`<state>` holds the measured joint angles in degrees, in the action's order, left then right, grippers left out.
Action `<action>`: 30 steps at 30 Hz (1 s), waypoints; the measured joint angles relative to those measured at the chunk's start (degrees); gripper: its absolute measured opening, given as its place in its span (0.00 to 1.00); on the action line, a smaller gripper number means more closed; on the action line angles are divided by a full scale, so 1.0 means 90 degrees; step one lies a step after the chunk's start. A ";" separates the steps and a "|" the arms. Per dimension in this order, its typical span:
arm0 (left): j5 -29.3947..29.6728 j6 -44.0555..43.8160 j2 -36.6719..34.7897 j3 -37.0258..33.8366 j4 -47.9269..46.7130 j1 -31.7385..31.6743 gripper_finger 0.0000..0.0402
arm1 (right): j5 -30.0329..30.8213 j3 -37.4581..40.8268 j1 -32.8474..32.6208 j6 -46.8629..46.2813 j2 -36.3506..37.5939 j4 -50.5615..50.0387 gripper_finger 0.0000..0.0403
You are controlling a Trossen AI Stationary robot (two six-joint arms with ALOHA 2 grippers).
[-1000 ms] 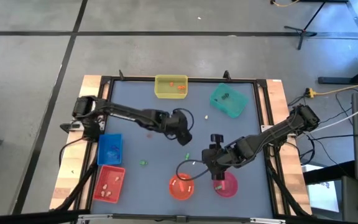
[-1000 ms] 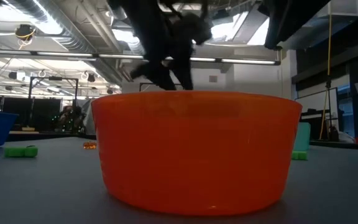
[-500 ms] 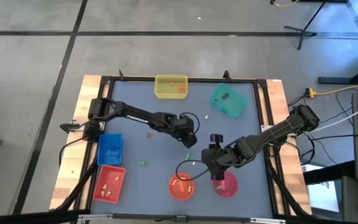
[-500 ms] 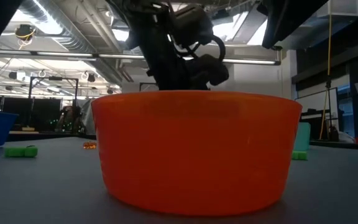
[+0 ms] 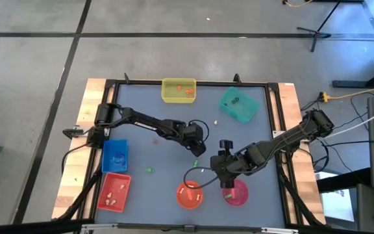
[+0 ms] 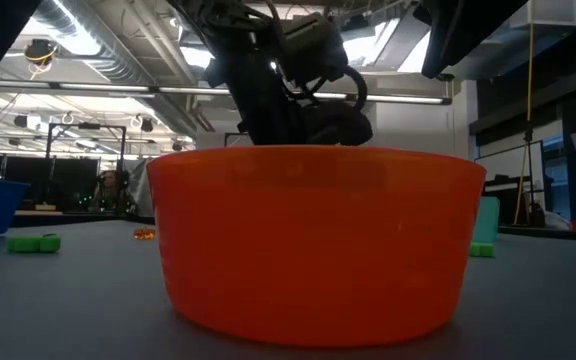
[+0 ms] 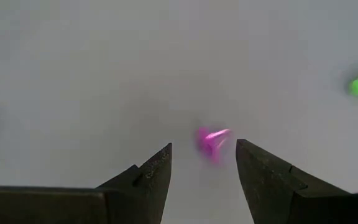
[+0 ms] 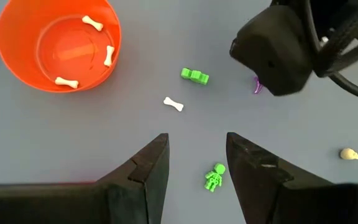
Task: Sort Halloween decoration
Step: Put the purple witch hat toy into the blue bin
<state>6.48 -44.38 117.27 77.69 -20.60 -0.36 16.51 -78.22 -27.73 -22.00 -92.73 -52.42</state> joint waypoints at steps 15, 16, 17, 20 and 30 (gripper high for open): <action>0.0170 0.0000 0.0023 0.0007 -0.0122 0.0002 0.40 | 0.0000 0.0000 0.0000 0.0002 0.0000 -0.0002 0.39; 0.0172 0.0000 0.0021 0.0007 -0.0126 0.0000 0.40 | -0.0002 0.0000 0.0000 0.0002 -0.0002 -0.0002 0.39; 0.0174 0.0000 0.0023 0.0007 -0.0126 0.0000 0.40 | 0.0000 0.0000 0.0000 0.0002 -0.0002 -0.0002 0.39; 0.0175 -0.0001 0.0021 0.0007 -0.0131 0.0001 0.40 | 0.0000 0.0000 0.0000 0.0002 -0.0002 -0.0002 0.39; 0.0197 -0.0002 0.0023 0.0007 -0.0136 0.0002 0.40 | 0.0000 0.0000 0.0000 0.0002 -0.0002 -0.0002 0.39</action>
<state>8.26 -44.40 117.47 77.76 -21.82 -0.34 16.51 -78.22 -27.73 -21.98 -92.75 -52.45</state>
